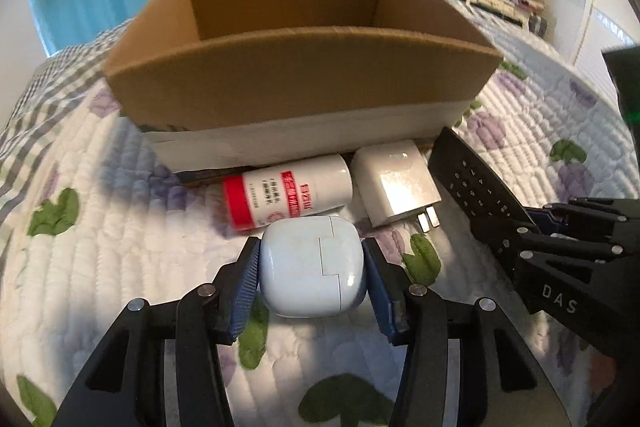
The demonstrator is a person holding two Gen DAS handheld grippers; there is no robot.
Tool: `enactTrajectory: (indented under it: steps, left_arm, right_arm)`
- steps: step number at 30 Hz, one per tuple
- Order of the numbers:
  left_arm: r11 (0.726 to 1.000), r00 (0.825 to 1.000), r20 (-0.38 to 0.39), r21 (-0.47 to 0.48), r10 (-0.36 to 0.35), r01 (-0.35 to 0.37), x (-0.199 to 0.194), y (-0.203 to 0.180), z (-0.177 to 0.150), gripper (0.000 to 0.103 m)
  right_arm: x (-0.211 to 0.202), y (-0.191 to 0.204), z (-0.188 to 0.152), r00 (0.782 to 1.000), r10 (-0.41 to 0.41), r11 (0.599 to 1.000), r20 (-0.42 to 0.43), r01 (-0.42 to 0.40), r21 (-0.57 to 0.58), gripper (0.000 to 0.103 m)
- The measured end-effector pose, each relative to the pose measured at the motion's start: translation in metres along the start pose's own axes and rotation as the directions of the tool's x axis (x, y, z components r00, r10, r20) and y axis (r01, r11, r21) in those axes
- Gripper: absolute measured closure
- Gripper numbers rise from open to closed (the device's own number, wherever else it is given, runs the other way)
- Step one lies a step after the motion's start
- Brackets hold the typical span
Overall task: Organize rigid objects
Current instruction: 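Grasp the black TV remote with the right tool while the left tool grasps the light blue earbud case, then carry the remote and earbud case into the box and open both tools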
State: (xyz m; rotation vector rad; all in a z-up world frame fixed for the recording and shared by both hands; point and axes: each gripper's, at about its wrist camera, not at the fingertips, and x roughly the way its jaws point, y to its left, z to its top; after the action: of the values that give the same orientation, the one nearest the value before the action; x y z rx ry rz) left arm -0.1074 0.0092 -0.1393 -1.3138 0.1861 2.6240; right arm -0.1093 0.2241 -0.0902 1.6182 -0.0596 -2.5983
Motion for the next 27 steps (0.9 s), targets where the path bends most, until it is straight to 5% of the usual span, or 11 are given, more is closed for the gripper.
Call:
enactTrajectory:
  steps: [14,27]
  left_arm:
    - [0.999,0.999,0.050,-0.041,0.002,0.000,-0.036,0.015,0.014,0.052]
    - [0.998,0.976,0.218,-0.056,-0.025,0.038,-0.119,0.023,0.075,0.052]
  right_arm:
    - [-0.068,0.041,-0.027,0.986,-0.040,0.991,0.164,0.060,-0.116,0.085]
    - [-0.150,0.047,0.021,0.949,0.050,0.989,0.310,-0.002,-0.151,0.085]
